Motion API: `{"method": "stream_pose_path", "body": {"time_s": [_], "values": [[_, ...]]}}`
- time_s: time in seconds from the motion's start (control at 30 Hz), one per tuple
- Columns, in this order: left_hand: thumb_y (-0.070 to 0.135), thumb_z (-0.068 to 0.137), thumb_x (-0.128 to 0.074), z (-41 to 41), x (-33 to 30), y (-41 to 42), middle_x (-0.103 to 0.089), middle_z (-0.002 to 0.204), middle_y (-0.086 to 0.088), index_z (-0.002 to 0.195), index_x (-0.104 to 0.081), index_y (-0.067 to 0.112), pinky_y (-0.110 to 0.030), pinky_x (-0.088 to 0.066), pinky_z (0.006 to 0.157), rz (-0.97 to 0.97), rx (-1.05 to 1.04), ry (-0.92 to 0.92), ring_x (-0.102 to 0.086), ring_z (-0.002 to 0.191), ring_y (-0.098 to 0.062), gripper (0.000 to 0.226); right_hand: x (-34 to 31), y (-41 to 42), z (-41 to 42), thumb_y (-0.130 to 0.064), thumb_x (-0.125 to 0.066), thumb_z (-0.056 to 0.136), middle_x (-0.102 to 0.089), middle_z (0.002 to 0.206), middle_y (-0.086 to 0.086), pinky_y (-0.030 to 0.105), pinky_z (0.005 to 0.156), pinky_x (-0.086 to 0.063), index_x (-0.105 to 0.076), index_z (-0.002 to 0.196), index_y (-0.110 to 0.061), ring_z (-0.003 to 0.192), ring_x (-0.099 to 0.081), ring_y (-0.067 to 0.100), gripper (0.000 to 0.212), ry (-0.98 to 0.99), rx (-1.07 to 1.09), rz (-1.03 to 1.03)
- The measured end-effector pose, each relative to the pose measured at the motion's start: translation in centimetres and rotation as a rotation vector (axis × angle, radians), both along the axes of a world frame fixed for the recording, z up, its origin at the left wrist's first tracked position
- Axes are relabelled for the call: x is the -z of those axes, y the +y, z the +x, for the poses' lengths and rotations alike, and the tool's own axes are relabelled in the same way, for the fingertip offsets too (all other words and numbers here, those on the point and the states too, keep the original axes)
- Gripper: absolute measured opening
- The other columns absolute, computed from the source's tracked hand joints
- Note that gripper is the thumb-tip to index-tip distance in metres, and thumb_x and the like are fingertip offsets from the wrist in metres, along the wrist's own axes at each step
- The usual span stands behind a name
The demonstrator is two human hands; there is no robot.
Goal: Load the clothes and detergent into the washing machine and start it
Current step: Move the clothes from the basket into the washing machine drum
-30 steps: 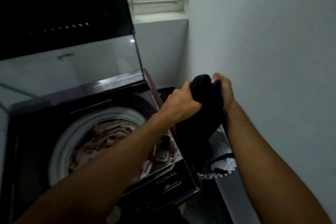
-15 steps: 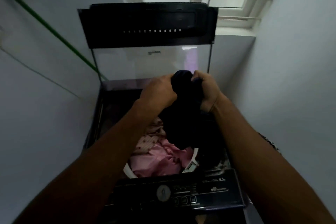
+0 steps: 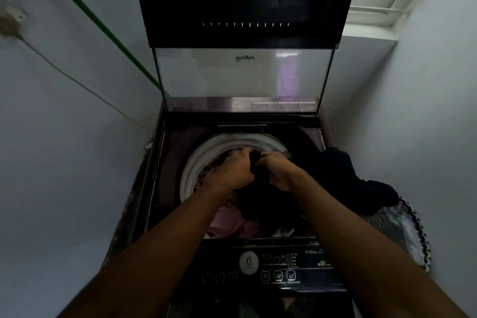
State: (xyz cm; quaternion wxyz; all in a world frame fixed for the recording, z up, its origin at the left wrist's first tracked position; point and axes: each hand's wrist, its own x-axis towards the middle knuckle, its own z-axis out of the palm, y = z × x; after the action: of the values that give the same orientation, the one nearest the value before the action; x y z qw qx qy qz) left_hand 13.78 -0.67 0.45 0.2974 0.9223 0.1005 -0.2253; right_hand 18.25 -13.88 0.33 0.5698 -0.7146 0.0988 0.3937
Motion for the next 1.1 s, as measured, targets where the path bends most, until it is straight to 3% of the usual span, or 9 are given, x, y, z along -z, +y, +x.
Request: {"method": "stream_pose_path", "body": {"time_s": [0.1,0.2,0.33,0.4,0.5,0.57,0.63,0.8,1.1], "values": [[0.033,0.079,-0.064,-0.5,-1.6,-1.0,-0.024,0.155,-0.008,0.152,-0.021,0.027,-0.053,-0.037,0.11,0.051,0.157,0.126,-0.034,0.138,-0.036,0.084,0.4,-0.9,-0.5,0.003,-0.056,0.088,-0.067,0.087,0.012,0.032,0.062,-0.052,-0.067,0.089,-0.016,0.074,-0.065,0.023,0.023,-0.021,-0.009,-0.061],[0.02,0.087,-0.053,0.6,-2.0,-2.5,-0.022,0.157,-0.009,0.153,-0.021,0.021,-0.054,-0.024,0.117,0.1,0.204,0.101,-0.022,0.144,-0.034,0.074,0.3,-2.3,-0.2,-0.018,-0.063,0.091,-0.069,0.098,0.006,0.034,0.069,-0.051,-0.065,0.097,-0.023,0.089,-0.066,0.022,0.009,-0.159,-0.097,-0.146],[0.016,0.088,-0.049,2.2,-3.4,-6.3,-0.023,0.16,-0.007,0.156,-0.018,0.016,-0.06,-0.001,0.12,0.076,0.275,-0.014,-0.015,0.149,-0.027,0.074,0.3,-7.2,1.5,-0.04,-0.07,0.086,-0.065,0.1,0.009,0.038,0.087,-0.05,-0.066,0.104,-0.012,0.098,-0.062,0.026,0.034,-0.683,-0.061,-0.495],[0.02,0.088,-0.054,2.9,-3.6,-9.1,-0.025,0.16,-0.005,0.157,-0.014,0.022,-0.059,-0.003,0.121,0.033,0.354,-0.076,-0.019,0.148,-0.026,0.081,0.5,-10.9,1.8,-0.043,-0.07,0.085,-0.06,0.107,0.009,0.042,0.093,-0.045,-0.065,0.104,-0.014,0.107,-0.054,0.031,0.035,-0.878,-0.04,-0.73],[0.017,0.08,-0.065,2.9,-3.3,-12.6,-0.03,0.158,-0.007,0.158,-0.007,0.034,-0.048,-0.026,0.119,-0.205,0.421,-0.162,-0.031,0.145,-0.026,0.098,1.0,-14.7,1.2,-0.057,-0.07,0.077,-0.045,0.134,0.009,0.052,0.102,-0.038,-0.051,0.13,-0.021,0.127,-0.038,0.033,0.067,-0.724,-0.014,-0.976],[0.018,0.081,-0.071,3.0,-2.8,-15.3,-0.014,0.164,-0.012,0.157,-0.004,0.038,-0.047,-0.026,0.12,-0.236,0.46,-0.14,-0.016,0.151,-0.031,0.103,1.7,-17.0,0.9,-0.063,-0.074,0.068,-0.034,0.146,0.013,0.055,0.107,-0.038,-0.032,0.147,-0.022,0.135,-0.034,0.037,0.099,-0.443,0.1,-0.864],[0.025,0.082,-0.074,3.1,-2.1,-17.4,0.005,0.165,-0.013,0.155,0.003,0.041,-0.053,-0.025,0.119,-0.154,0.508,-0.083,-0.004,0.151,-0.04,0.108,2.4,-18.5,1.0,-0.061,-0.075,0.065,-0.031,0.151,0.019,0.05,0.107,-0.041,-0.022,0.153,-0.024,0.135,-0.04,0.04,0.109,-0.246,0.197,-0.698],[0.041,0.079,-0.076,4.8,-1.1,-19.6,0.028,0.159,-0.019,0.156,0.012,0.033,-0.047,-0.032,0.115,0.039,0.602,0.067,-0.003,0.148,-0.048,0.117,2.3,-18.8,1.5,-0.043,-0.053,0.091,-0.056,0.134,0.018,0.038,0.089,-0.047,-0.04,0.144,-0.019,0.118,-0.058,0.036,0.06,-0.228,0.137,-0.614],[0.047,0.069,-0.083,6.3,0.0,-19.9,0.017,0.157,-0.032,0.151,0.028,0.026,-0.046,-0.04,0.109,0.152,0.658,0.049,-0.04,0.135,-0.049,0.14,0.9,-16.8,-0.2,-0.039,-0.031,0.104,-0.065,0.113,0.018,0.038,0.072,-0.042,-0.046,0.112,-0.007,0.103,-0.063,0.037,0.036,-0.507,0.212,-0.899]]}}
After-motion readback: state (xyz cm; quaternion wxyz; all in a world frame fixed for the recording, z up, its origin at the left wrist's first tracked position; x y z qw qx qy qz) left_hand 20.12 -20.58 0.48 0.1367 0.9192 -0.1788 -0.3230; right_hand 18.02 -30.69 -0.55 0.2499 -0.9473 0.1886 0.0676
